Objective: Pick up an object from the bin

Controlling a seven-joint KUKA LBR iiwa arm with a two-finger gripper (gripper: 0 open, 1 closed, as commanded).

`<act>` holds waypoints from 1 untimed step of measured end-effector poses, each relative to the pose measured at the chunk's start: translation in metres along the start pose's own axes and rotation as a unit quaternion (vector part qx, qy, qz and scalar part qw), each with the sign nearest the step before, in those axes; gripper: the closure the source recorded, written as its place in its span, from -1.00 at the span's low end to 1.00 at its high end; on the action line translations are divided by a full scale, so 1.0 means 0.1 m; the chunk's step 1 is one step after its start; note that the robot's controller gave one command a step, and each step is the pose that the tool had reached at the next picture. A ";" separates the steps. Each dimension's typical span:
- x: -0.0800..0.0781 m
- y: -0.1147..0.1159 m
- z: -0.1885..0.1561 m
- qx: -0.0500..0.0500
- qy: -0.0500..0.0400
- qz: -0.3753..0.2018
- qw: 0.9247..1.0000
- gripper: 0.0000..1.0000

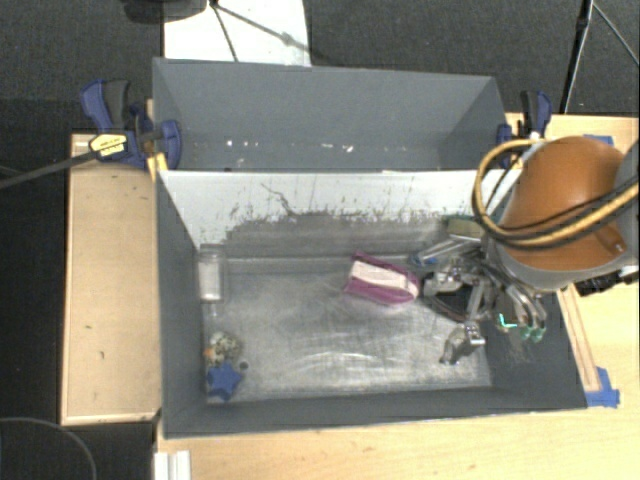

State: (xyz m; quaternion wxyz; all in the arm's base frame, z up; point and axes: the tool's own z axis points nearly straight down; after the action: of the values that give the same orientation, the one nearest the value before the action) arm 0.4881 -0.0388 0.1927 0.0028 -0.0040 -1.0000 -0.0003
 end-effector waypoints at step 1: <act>0.00 -0.25 0.43 0.001 -0.002 -0.131 0.991 -1.00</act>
Offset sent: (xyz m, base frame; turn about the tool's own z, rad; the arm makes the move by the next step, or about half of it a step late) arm -0.0004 -0.0244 -0.0421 -0.2635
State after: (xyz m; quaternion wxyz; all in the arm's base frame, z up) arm 0.4875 -0.0638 0.1499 0.0008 0.1269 -0.9919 0.0000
